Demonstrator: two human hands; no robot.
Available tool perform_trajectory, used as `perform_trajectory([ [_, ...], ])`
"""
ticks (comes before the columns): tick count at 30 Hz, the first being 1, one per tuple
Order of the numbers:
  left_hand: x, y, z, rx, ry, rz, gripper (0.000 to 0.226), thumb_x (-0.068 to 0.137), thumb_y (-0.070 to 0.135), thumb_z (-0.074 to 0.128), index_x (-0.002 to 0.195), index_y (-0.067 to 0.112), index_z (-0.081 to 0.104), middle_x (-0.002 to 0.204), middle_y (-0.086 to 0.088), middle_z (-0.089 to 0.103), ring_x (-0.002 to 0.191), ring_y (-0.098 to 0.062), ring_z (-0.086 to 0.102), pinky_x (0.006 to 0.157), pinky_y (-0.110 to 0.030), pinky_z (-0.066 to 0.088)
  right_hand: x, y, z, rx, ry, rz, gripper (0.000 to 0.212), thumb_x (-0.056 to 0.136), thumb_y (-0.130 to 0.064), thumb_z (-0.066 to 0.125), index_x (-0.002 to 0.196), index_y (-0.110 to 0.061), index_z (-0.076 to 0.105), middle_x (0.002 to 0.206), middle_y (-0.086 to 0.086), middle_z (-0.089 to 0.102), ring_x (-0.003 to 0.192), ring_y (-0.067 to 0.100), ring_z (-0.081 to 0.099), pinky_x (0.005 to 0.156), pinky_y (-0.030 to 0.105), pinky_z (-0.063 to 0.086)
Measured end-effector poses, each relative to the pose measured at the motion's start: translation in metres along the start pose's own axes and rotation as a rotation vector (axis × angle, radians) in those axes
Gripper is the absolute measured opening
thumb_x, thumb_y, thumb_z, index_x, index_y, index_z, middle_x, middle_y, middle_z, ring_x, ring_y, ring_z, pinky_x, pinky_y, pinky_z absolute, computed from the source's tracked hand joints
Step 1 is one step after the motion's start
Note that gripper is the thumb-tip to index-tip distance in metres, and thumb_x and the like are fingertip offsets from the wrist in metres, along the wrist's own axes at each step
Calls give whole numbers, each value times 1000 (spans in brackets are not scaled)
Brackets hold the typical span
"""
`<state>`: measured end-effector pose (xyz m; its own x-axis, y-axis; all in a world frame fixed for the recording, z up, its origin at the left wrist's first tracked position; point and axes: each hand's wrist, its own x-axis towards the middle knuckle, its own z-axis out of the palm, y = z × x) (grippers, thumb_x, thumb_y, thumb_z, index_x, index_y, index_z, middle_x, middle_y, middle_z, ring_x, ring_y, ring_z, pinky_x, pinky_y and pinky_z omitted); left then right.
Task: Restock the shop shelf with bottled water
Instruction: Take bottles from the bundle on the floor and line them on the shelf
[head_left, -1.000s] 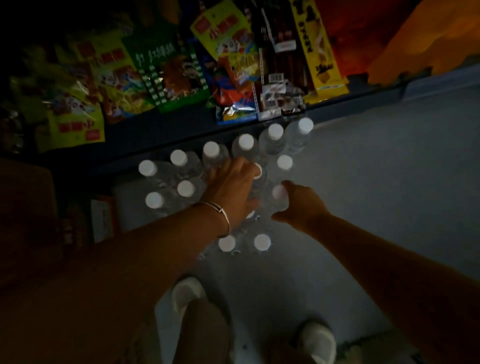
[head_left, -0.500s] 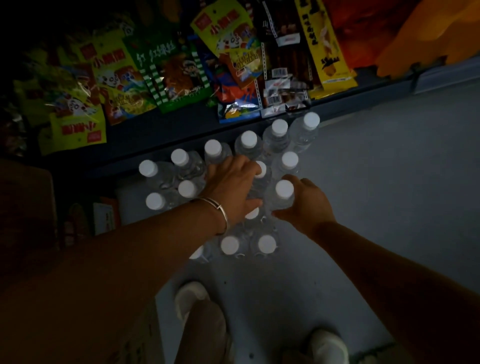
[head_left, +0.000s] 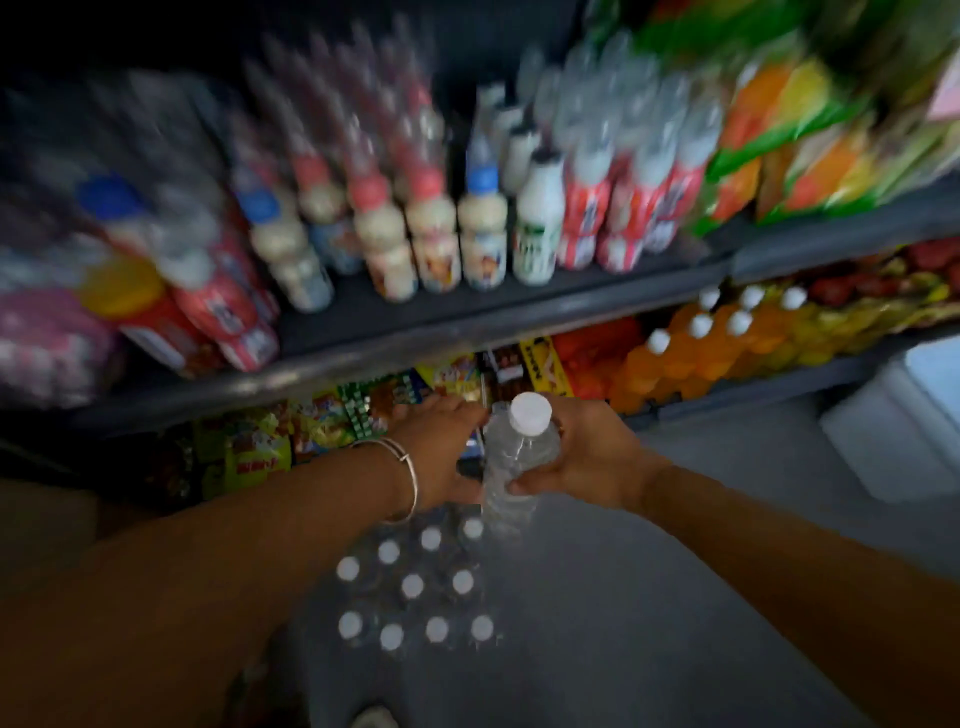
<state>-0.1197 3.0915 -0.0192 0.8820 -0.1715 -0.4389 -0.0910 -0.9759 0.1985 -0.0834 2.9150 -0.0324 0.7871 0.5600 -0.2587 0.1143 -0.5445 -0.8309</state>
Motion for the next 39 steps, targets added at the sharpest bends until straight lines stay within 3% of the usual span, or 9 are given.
perform_trajectory([
  [4, -44, 25, -116, 20, 40, 21, 72, 74, 44, 72, 133, 21, 39, 133, -3, 42, 127, -24, 38, 102, -34, 33, -27, -108, -79, 11, -32, -136, 57, 61, -10, 87, 110, -21, 60, 108, -8, 64, 103, 7, 59, 88, 17, 46],
  [8, -102, 49, -228, -82, 81, 36, 69, 75, 32, 75, 133, 14, 42, 135, -4, 45, 124, -23, 45, 101, -32, 39, -60, -218, -153, -60, -36, -271, 49, 65, -16, 85, 106, -27, 61, 105, -13, 65, 96, 2, 60, 81, 12, 45],
  [13, -186, 76, -358, -43, 144, 83, 58, 77, 26, 74, 127, 10, 49, 127, -4, 53, 113, -19, 53, 89, -22, 41, -109, -352, -229, -75, 26, -401, 26, 66, -14, 84, 80, -27, 66, 87, -17, 68, 79, -9, 61, 67, 9, 48],
  [17, -242, 86, -451, -67, 194, 62, 54, 76, 24, 75, 123, 10, 52, 118, -2, 58, 101, -11, 54, 77, -13, 41, -134, -449, -269, -57, 107, -473, 20, 66, -14, 83, 81, -19, 72, 79, -11, 73, 77, 3, 68, 71, 17, 52],
  [21, -288, 86, -527, -127, 306, 89, 34, 74, 16, 76, 104, 11, 61, 89, 4, 60, 89, -12, 57, 71, -10, 47, -147, -535, -295, -50, 215, -538, 35, 65, -21, 82, 95, -7, 72, 91, 6, 75, 87, 20, 71, 85, 37, 54],
  [24, -317, 79, -576, -118, 351, 126, 21, 74, 20, 76, 87, 24, 59, 84, 8, 65, 85, -16, 65, 78, -25, 53, -150, -592, -308, -60, 272, -577, 39, 62, -32, 81, 89, -6, 70, 81, 2, 74, 76, 16, 71, 73, 33, 57],
  [28, -349, 65, -631, -67, 446, 104, 23, 76, 25, 74, 95, 22, 62, 84, 13, 63, 79, 0, 59, 75, -11, 48, -147, -660, -319, -56, 361, -635, 27, 66, -32, 80, 69, -10, 64, 56, -6, 65, 49, 4, 62, 47, 18, 45],
  [34, -385, 32, -696, -49, 558, 78, 25, 75, 27, 74, 97, 21, 64, 89, 9, 67, 90, -8, 62, 91, -24, 49, -135, -741, -330, -30, 472, -688, 35, 64, -35, 82, 56, -10, 60, 44, -1, 55, 41, 13, 50, 46, 21, 39],
  [39, -389, -2, -726, -32, 626, 55, 33, 73, 35, 75, 102, 22, 66, 91, 10, 68, 89, -4, 63, 88, -19, 46, -116, -793, -329, -10, 553, -712, 35, 65, -35, 83, 61, -9, 60, 35, -6, 53, 30, 6, 49, 34, 14, 35],
])
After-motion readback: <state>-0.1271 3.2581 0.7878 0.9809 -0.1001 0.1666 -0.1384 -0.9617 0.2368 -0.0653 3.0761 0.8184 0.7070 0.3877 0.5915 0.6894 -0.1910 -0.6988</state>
